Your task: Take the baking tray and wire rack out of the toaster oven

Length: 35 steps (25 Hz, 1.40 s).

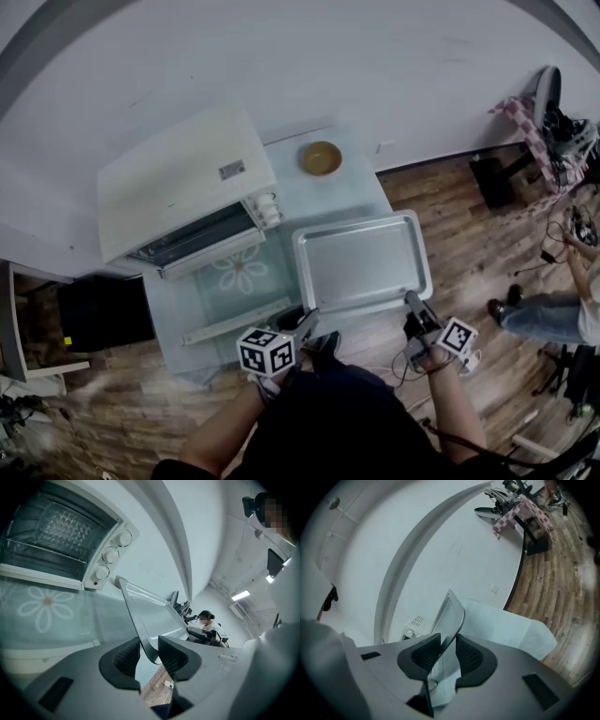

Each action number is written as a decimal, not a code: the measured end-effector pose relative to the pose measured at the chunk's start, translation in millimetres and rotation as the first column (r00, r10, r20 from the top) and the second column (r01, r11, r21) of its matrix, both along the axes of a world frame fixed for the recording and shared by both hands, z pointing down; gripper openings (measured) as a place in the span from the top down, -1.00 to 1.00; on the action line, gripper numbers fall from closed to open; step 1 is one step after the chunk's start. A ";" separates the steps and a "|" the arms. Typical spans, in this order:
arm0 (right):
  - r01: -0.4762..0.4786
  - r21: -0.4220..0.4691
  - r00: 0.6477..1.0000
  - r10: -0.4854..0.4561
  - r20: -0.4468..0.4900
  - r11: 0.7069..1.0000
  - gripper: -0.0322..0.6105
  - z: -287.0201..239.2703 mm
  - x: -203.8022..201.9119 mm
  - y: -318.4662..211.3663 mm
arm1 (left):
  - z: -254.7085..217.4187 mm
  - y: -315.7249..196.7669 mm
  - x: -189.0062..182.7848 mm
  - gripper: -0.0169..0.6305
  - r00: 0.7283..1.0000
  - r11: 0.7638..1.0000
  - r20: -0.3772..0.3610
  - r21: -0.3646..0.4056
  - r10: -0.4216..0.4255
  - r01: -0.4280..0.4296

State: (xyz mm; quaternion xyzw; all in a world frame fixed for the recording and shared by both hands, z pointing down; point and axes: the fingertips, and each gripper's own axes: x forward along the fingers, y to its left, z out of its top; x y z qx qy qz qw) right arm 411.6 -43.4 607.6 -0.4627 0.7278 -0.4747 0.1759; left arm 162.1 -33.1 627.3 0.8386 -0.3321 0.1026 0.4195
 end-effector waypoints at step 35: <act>0.016 -0.397 0.931 -0.158 -0.328 0.918 0.23 110.3 11.5 -28.1 | 64.6 28.4 -8.7 0.56 0.984 0.946 0.064 -0.270 -0.166 0.177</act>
